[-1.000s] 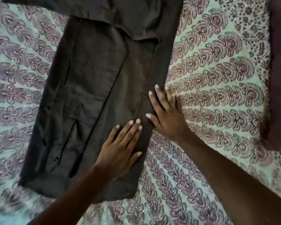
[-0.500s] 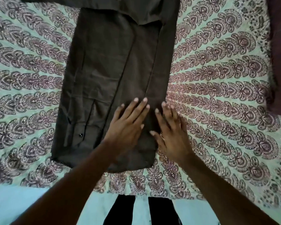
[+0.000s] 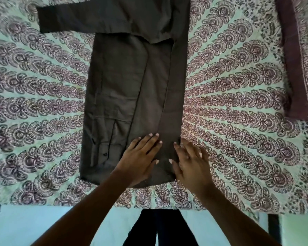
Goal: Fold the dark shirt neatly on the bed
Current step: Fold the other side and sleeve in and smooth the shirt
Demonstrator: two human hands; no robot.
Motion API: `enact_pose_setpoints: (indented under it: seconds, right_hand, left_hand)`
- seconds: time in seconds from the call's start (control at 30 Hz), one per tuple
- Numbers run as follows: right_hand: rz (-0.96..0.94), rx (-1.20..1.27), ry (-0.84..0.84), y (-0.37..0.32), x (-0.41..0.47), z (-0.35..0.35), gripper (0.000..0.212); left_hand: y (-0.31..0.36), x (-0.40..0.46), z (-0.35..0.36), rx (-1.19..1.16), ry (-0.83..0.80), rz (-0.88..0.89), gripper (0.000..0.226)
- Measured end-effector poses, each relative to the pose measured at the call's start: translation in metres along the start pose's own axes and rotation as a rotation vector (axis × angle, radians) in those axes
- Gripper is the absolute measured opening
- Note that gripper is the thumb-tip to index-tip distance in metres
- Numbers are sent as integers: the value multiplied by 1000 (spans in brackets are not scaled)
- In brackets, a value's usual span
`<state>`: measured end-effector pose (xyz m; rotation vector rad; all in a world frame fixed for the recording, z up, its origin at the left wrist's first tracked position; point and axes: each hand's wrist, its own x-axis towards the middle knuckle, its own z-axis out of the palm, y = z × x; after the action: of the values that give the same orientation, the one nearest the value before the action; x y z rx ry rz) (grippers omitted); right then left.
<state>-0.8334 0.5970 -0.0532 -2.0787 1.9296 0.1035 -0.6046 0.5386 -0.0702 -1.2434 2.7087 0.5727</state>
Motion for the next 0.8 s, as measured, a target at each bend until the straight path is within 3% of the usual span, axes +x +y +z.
enact_pose_setpoints:
  seconds: [0.13,0.27,0.53,0.63,0.8]
  right_hand:
    - [98,125,129,-13,56,-31,43]
    - [55,264,238,-25,129,-56,29]
    - [76,373,201,-51,277,-78,23]
    - [98,413,223,-68,322,-85,26]
    - [127,220,355,-104,387,-89,31]
  left_hand:
    - [-19,23,-42,-102,151,-112,51]
    - [-55,57,-82,-173,274,-350,44]
    - [-182,139,-132,-244,464,-633,36]
    - [-237,161,-150,-218,484,-690,35]
    - [-334,181,-181,-195,415,-827,40]
